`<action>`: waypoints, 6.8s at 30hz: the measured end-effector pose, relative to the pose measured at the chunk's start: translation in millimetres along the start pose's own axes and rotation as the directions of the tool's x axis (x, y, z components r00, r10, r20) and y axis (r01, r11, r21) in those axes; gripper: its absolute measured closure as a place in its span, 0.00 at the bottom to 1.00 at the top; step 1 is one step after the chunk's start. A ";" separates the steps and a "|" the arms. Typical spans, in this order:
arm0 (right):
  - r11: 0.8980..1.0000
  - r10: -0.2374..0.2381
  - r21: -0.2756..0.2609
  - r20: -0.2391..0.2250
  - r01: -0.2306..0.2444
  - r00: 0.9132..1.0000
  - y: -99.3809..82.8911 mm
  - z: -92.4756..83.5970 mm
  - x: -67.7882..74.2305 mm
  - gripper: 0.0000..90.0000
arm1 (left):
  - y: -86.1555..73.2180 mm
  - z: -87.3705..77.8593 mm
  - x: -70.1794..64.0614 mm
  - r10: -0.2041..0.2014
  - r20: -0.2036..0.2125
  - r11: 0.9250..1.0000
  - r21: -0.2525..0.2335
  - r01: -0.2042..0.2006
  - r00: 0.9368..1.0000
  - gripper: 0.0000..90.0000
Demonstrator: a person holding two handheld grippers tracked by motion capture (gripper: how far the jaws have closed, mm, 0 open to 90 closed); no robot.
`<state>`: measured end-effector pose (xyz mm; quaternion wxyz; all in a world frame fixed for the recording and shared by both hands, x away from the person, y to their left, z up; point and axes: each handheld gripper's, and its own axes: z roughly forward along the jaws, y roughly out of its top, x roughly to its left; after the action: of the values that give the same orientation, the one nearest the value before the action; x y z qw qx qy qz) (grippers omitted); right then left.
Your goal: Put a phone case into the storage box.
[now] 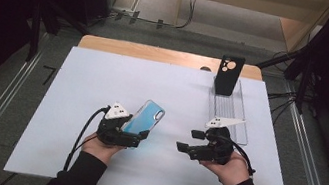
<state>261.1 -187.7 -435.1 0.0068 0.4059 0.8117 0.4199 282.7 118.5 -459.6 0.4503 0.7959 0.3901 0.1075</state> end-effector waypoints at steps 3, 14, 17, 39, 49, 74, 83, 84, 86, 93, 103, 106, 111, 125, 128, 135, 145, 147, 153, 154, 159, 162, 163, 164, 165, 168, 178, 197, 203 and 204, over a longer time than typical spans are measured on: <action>1.000 0.013 -0.010 -0.003 -0.013 1.000 4.2 1.9 1.8 0.24 | -0.8 2.6 -0.4 0.000 -0.006 1.000 -0.031 0.000 1.000 0.18; 0.997 0.047 -0.054 -0.002 -0.047 0.999 26.4 6.8 4.9 0.24 | -2.2 12.4 -2.4 0.023 -0.018 0.994 -0.107 -0.025 1.000 0.18; 0.997 0.044 -0.068 0.003 -0.044 0.999 34.2 8.8 5.4 0.24 | -2.1 14.0 -4.4 0.036 -0.021 0.991 -0.128 -0.038 0.999 0.18; 0.987 0.120 -0.104 -0.032 -0.123 0.992 75.7 28.7 7.7 0.24 | 0.1 10.9 -7.0 0.019 -0.018 0.968 -0.251 -0.023 1.000 0.18; 0.983 0.157 -0.087 -0.040 -0.160 0.987 86.2 44.6 3.0 0.25 | -0.9 11.4 -11.8 0.004 -0.005 0.965 -0.263 -0.005 1.000 0.18; 0.931 0.356 -0.039 -0.130 -0.364 0.925 95.1 49.8 -13.8 0.83 | -3.2 12.9 -15.0 0.006 -0.039 0.969 -0.248 -0.016 0.999 0.18; 0.918 0.386 -0.032 -0.165 -0.396 0.908 95.7 47.0 -15.3 0.85 | -2.1 13.3 -15.7 0.013 -0.038 0.968 -0.250 -0.022 0.999 0.18; 0.918 0.386 -0.032 -0.166 -0.396 0.908 95.9 46.6 -15.0 0.85 | -1.3 13.3 -15.9 0.017 -0.036 0.969 -0.247 -0.025 0.999 0.18; 0.918 0.386 -0.030 -0.168 -0.396 0.907 96.4 45.5 -14.6 0.86 | 0.4 13.3 -15.3 0.000 -0.017 0.973 -0.231 -0.004 1.000 0.18; 0.929 0.359 -0.046 -0.132 -0.367 0.924 98.2 39.6 -14.1 0.86 | 5.0 16.0 -13.4 -0.037 0.039 0.987 -0.154 0.043 0.999 0.15; 0.958 0.271 -0.085 -0.039 -0.273 0.962 97.8 30.2 -14.8 0.86 | 16.7 11.0 -13.6 -0.040 0.063 0.997 -0.062 0.044 0.997 0.14; 0.968 0.234 -0.085 -0.022 -0.235 0.972 96.8 28.8 -14.5 0.86 | 19.5 10.4 -11.2 -0.046 0.091 0.998 -0.026 0.048 0.995 0.15; 0.982 0.169 -0.081 -0.012 -0.170 0.985 94.6 25.6 -13.0 0.86 | 23.9 10.7 -7.0 -0.063 0.132 0.998 0.033 0.059 0.989 0.16; 0.994 0.055 -0.088 -0.051 -0.060 0.997 87.6 14.0 -13.7 0.86 | 45.0 0.1 -2.4 -0.038 0.228 0.982 0.187 -0.005 0.973 0.20; 0.995 0.029 -0.089 -0.057 -0.034 0.998 86.6 11.5 -14.8 0.86 | 51.2 -2.2 0.1 -0.035 0.247 0.979 0.204 -0.017 0.968 0.20; 0.996 -0.035 -0.088 -0.086 0.028 0.996 85.2 4.5 -18.4 0.86 | 65.6 -5.0 6.2 -0.025 0.287 0.971 0.236 -0.046 0.958 0.20; 0.992 -0.103 -0.083 -0.124 0.093 0.987 84.9 -0.1 -21.9 0.85 | 84.2 -7.9 2.7 0.061 0.356 0.955 0.251 -0.159 0.932 0.27; 0.992 -0.114 -0.076 -0.133 0.104 0.985 84.9 -0.3 -22.3 0.85 | 88.4 -8.3 3.1 0.067 0.367 0.953 0.252 -0.169 0.928 0.28; 0.989 -0.141 -0.067 -0.168 0.131 0.976 85.0 -1.6 -23.8 0.85 | 99.6 -8.8 5.5 0.108 0.381 0.943 0.253 -0.216 0.918 0.29; 0.989 -0.143 -0.066 -0.176 0.133 0.974 85.0 -1.7 -24.1 0.85 | 100.6 -8.8 6.3 0.110 0.385 0.945 0.245 -0.217 0.916 0.30; 0.983 -0.182 -0.063 -0.211 0.173 0.960 85.0 -1.5 -22.9 0.85 | 102.8 -11.3 10.2 0.124 0.415 0.948 0.218 -0.231 0.901 0.30; 0.979 -0.206 -0.062 -0.239 0.196 0.949 85.2 0.2 -20.8 0.85 | 102.1 -11.2 12.6 0.132 0.418 0.945 0.219 -0.241 0.899 0.30; 0.977 -0.212 -0.060 -0.243 0.203 0.947 85.2 0.9 -19.5 0.85 | 101.7 -11.1 13.2 0.139 0.423 0.944 0.216 -0.248 0.895 0.30; 0.973 -0.231 -0.058 -0.245 0.224 0.942 85.2 2.1 -18.1 0.85 | 101.6 -11.2 13.5 0.143 0.427 0.943 0.215 -0.254 0.893 0.30; 0.971 -0.237 -0.054 -0.247 0.231 0.940 85.2 2.5 -16.9 0.85 | 101.4 -11.2 13.6 0.150 0.434 0.942 0.210 -0.262 0.888 0.30; 0.965 -0.260 -0.049 -0.272 0.256 0.927 85.2 5.3 -12.5 0.85 | 100.7 -12.1 12.6 0.161 0.455 0.941 0.197 -0.275 0.876 0.30; 0.947 -0.316 -0.046 -0.337 0.319 0.887 85.5 8.7 -1.8 0.85 | 96.8 -7.6 9.7 0.163 0.496 0.927 0.219 -0.305 0.853 0.35; 0.939 -0.324 -0.027 -0.405 0.344 0.855 84.4 15.0 2.3 0.85 | 88.1 -4.3 12.7 0.151 0.601 0.914 0.217 -0.342 0.785 0.89; 0.961 -0.267 -0.043 -0.405 0.274 0.874 86.0 12.9 2.8 0.56 | 90.4 -7.1 16.1 0.136 0.583 0.916 0.234 -0.326 0.801 0.89; 0.963 -0.265 -0.054 -0.382 0.265 0.885 86.6 12.2 3.3 0.50 | 90.5 -7.4 16.5 0.125 0.579 0.918 0.240 -0.314 0.806 0.89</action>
<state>319.8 -149.8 -382.4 -0.0955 0.2008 0.8447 0.4869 337.4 108.8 -385.8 0.3907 0.8957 0.1594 -0.1405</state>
